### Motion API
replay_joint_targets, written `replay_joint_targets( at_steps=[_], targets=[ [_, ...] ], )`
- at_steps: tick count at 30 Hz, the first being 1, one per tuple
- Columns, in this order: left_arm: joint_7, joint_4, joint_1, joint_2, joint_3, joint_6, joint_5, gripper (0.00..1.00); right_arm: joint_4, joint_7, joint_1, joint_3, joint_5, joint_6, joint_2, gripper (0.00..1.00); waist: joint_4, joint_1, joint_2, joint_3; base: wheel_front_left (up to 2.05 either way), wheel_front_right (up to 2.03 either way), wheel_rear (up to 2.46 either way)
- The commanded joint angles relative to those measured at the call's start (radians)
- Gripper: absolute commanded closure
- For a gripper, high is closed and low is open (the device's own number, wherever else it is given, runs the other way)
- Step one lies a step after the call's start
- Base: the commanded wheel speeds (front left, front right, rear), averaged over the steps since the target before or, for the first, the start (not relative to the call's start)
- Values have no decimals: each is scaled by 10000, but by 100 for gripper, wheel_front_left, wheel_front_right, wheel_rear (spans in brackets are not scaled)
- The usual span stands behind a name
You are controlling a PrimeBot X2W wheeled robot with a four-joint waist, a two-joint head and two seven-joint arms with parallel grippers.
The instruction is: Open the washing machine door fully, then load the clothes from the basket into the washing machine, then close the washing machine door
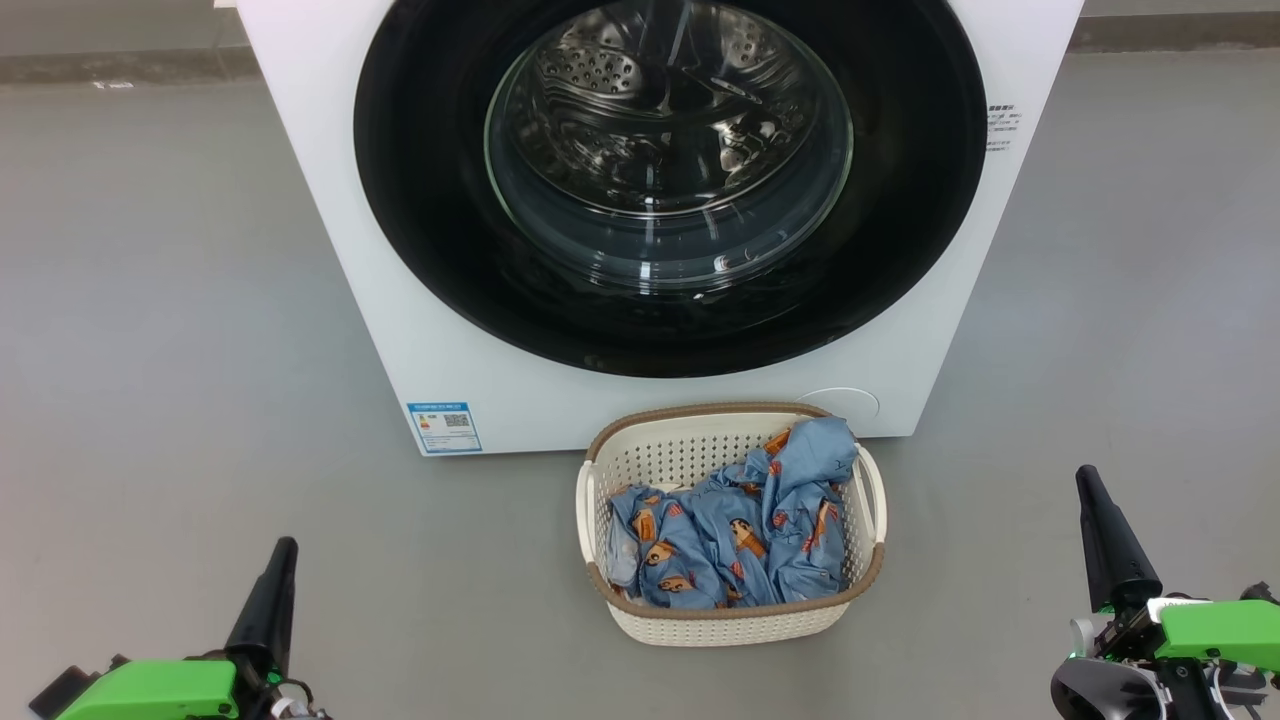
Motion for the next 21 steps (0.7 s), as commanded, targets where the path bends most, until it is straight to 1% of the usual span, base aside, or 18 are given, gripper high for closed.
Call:
replay_joint_targets(
  at_steps=[1, 21],
  targets=[
    [47, -175, -144, 156, 340, -6, 96, 100, -234, 54, -87, 159, -112, 14, -55, 100, 0, 0, 0, 0, 0, 0, 0],
    [61, -175, -145, 143, 358, -5, 111, 100, -233, 71, -89, 138, -130, 14, -40, 100, 0, 0, 0, 0, 0, 0, 0]
  ],
)
